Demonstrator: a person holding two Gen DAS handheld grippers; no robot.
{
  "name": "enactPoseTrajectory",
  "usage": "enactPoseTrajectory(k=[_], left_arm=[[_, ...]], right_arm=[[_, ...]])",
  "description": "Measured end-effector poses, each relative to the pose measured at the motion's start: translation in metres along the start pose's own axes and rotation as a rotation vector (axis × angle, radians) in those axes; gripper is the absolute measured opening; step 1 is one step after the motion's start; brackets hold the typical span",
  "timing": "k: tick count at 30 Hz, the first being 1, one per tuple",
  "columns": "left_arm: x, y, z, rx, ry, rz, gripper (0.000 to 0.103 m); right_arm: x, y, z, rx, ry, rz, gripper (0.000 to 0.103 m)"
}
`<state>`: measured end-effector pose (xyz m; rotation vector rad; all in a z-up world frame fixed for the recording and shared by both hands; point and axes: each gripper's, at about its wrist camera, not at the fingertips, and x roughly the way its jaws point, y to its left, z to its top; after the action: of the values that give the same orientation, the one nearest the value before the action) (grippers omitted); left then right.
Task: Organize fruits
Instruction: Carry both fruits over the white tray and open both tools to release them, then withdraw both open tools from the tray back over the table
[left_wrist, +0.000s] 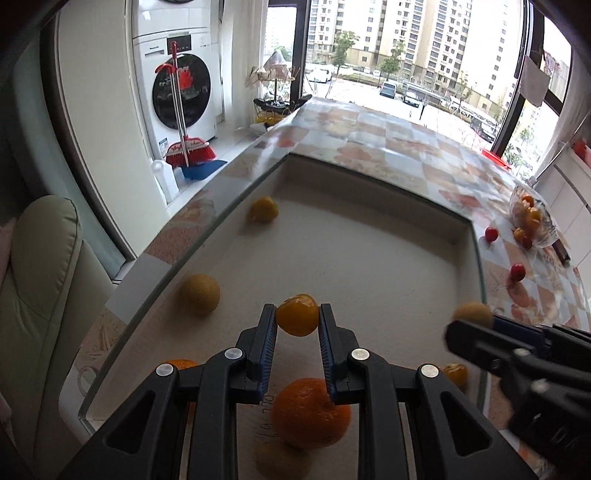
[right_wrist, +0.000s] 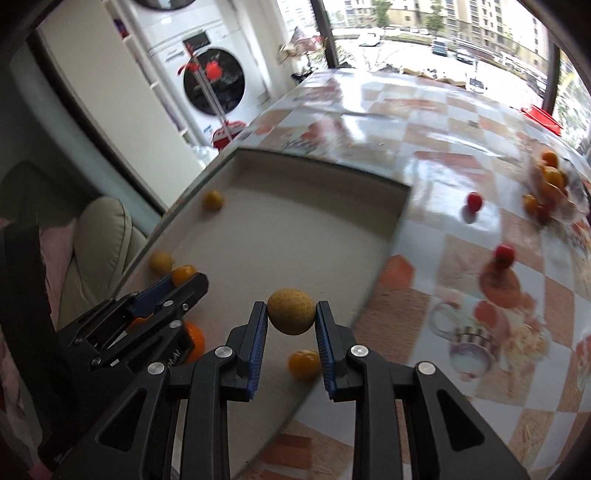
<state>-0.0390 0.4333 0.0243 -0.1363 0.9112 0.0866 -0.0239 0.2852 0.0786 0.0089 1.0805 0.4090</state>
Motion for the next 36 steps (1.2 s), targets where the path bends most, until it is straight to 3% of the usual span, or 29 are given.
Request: enactPoseTrajectory(k=[3, 8, 9, 10, 11, 13, 15, 18, 24, 28, 31, 36], left_arm=[[-0.003, 0.000, -0.001, -0.016, -0.008, -0.021, 0.024], [-0.001, 0.005, -0.003, -0.031, 0.010, -0.018, 0.024], [-0.001, 0.007, -0.004, -0.042, 0.014, -0.017, 0.036], [-0.001, 0.010, -0.003, -0.058, 0.018, -0.011, 0.068], [-0.004, 0.014, -0.002, -0.090, 0.016, 0.003, 0.080], [-0.017, 0.023, -0.002, -0.152, -0.065, 0.002, 0.096], [-0.024, 0.021, -0.002, -0.151, -0.092, 0.028, 0.102], [-0.030, 0.008, -0.004, -0.105, -0.092, 0.017, 0.102], [-0.052, -0.050, -0.014, 0.063, -0.119, -0.066, 0.102], [-0.069, -0.099, -0.025, 0.188, -0.140, -0.141, 0.102], [-0.071, -0.137, -0.039, 0.265, -0.127, -0.196, 0.102], [-0.045, -0.185, -0.061, 0.379, -0.070, -0.175, 0.102]], right_arm=[[0.010, 0.007, -0.001, -0.016, 0.040, 0.001, 0.029], [0.006, 0.000, 0.002, 0.011, 0.031, 0.007, 0.054], [0.002, -0.002, 0.003, 0.020, 0.027, 0.025, 0.058], [-0.001, -0.004, 0.004, 0.024, 0.022, 0.031, 0.062], [-0.004, -0.005, 0.005, 0.028, 0.014, 0.041, 0.066], [-0.015, -0.014, 0.005, 0.047, -0.008, -0.010, 0.102], [-0.025, -0.027, 0.003, 0.079, -0.039, -0.013, 0.103], [-0.035, -0.052, -0.005, 0.139, -0.058, -0.046, 0.103], [-0.042, -0.110, -0.035, 0.271, -0.044, -0.186, 0.103], [-0.055, -0.149, -0.063, 0.330, -0.045, -0.325, 0.103], [-0.064, -0.180, -0.082, 0.381, -0.046, -0.407, 0.103], [-0.081, -0.226, -0.113, 0.477, -0.071, -0.471, 0.103]])
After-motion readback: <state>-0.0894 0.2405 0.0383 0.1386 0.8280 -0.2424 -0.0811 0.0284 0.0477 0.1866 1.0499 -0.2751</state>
